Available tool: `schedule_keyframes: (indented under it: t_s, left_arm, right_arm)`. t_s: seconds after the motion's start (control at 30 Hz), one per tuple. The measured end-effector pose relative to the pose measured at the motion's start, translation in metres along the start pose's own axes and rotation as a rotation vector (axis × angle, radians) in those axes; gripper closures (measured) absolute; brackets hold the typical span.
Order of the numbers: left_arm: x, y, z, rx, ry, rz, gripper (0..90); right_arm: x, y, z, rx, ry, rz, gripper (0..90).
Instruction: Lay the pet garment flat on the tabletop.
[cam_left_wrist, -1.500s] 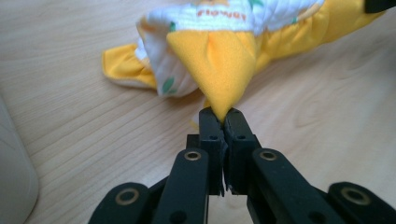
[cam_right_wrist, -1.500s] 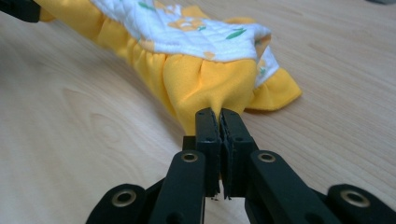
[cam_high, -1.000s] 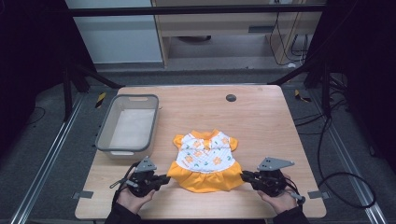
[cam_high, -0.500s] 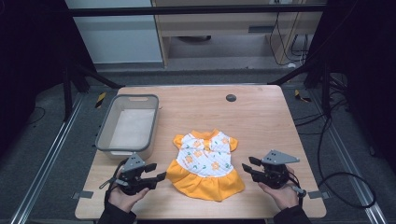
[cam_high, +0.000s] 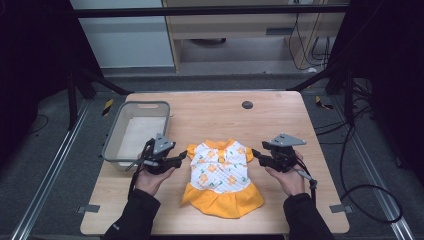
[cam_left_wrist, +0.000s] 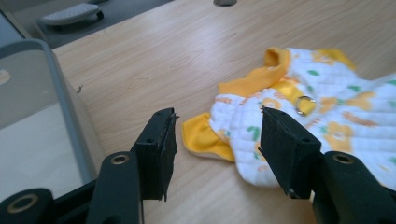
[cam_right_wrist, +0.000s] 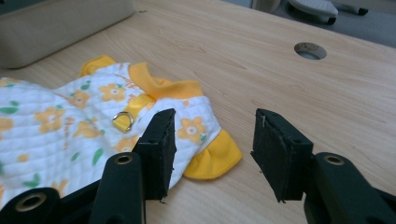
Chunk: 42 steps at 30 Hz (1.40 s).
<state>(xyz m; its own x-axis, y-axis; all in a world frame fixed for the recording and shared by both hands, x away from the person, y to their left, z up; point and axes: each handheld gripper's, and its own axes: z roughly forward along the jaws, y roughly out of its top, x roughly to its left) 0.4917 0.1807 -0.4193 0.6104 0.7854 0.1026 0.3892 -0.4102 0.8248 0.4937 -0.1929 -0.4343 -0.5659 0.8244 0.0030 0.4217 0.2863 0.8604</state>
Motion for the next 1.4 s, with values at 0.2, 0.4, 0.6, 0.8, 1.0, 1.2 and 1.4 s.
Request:
schedule_keyframes:
  t_s: [0.2,0.4,0.6,0.8,1.0,1.2,1.4]
  left_arm:
    - [0.011,-0.002,0.056,0.073,0.027,-0.013,46.4]
    - [0.008,-0.011,0.096,0.178,0.044,-0.051,48.5]
    - [0.004,-0.018,0.104,0.178,0.047,-0.089,51.4]
    - [-0.001,-0.027,0.109,0.128,-0.001,-0.101,62.0]
    - [-0.002,-0.027,0.109,0.116,-0.032,-0.139,77.5]
    - [-0.001,-0.023,0.103,0.116,-0.04,-0.187,84.4]
    - [-0.005,0.006,0.07,-0.023,-0.042,-0.133,84.5]
  right_arm:
    - [-0.007,-0.002,0.035,0.079,-0.017,0.033,50.4]
    - [-0.018,-0.017,0.068,0.153,-0.046,0.036,54.1]
    - [-0.02,-0.027,0.083,0.183,-0.029,0.037,59.0]
    - [-0.019,-0.029,0.085,0.2,-0.017,0.043,71.1]
    - [-0.014,-0.027,0.084,0.216,0.009,0.063,86.8]
    - [-0.012,-0.021,0.072,0.176,0.018,0.051,87.5]
    - [-0.003,0.004,0.035,0.01,0.024,-0.019,87.4]
